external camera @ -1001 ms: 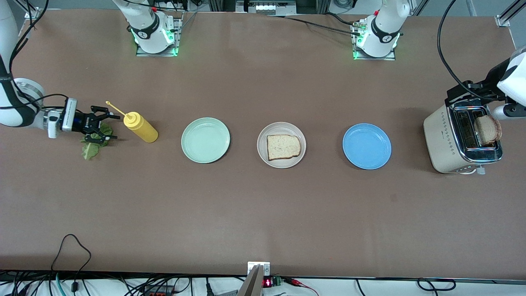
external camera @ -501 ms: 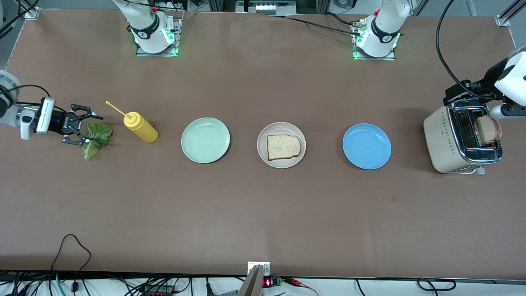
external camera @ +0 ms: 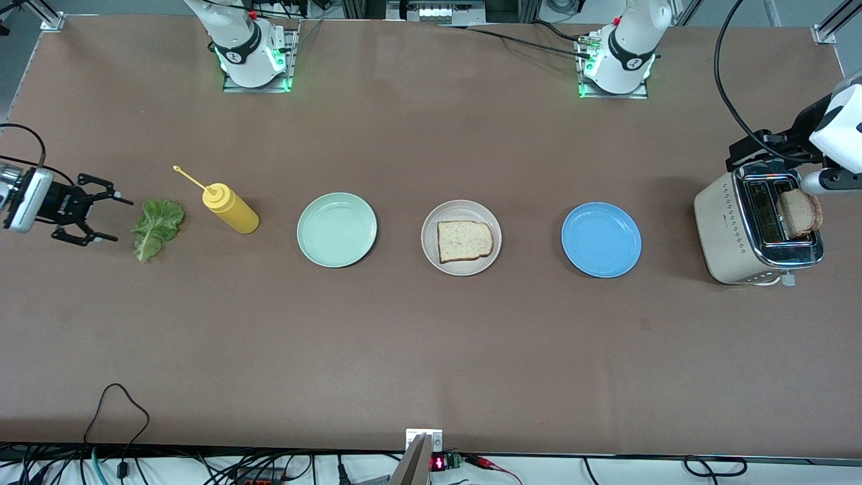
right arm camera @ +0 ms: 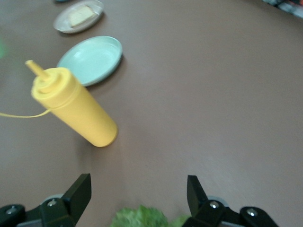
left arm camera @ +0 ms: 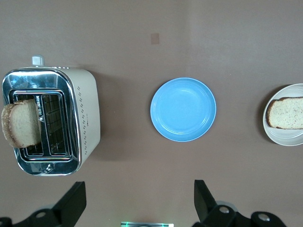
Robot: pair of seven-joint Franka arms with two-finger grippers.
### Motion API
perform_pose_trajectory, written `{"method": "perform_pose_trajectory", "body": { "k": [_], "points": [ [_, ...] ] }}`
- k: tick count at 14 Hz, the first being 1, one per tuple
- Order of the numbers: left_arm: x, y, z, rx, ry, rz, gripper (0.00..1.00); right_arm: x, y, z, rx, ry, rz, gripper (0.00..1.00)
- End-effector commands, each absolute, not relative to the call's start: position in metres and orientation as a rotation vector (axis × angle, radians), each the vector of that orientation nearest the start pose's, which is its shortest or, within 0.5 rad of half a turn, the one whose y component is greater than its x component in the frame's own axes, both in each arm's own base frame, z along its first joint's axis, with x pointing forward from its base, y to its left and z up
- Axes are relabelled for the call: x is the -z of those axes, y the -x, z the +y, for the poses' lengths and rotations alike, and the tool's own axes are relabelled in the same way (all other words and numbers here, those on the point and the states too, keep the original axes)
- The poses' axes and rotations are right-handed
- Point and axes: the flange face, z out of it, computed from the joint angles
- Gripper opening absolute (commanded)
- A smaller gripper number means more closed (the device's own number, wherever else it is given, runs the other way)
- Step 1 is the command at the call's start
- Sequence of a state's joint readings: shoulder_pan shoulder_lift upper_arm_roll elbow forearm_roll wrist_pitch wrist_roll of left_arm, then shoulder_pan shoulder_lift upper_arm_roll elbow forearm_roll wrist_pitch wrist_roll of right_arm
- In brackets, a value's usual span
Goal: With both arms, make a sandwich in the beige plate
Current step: 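Reach the right gripper down to the green lettuce leaf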
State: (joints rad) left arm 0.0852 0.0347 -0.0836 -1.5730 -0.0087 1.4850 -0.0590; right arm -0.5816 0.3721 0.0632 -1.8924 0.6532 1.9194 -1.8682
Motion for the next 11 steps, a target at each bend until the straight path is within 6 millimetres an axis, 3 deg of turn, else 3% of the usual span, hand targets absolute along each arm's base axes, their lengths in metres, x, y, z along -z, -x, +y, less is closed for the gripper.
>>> {"method": "perform_pose_trajectory", "body": {
  "k": [1,2,6,11],
  "points": [
    [-0.604,-0.55,-0.006,-0.205,3.14,-0.062,1.0,-0.327,-0.557,-0.238,0.487,2.41,-1.173,0.94],
    [-0.604,-0.549,-0.008,-0.201,3.141,-0.057,1.0,-0.334,-0.562,-0.232,0.458,2.481,-1.119,1.0],
    [-0.604,-0.551,-0.004,-0.191,3.142,-0.072,1.0,-0.341,-0.573,-0.222,0.331,2.688,-0.849,1.0],
    [-0.605,-0.552,0.0,-0.179,3.144,-0.081,1.0,-0.34,-0.59,-0.189,0.19,2.898,-0.583,1.0]
  ]
}}
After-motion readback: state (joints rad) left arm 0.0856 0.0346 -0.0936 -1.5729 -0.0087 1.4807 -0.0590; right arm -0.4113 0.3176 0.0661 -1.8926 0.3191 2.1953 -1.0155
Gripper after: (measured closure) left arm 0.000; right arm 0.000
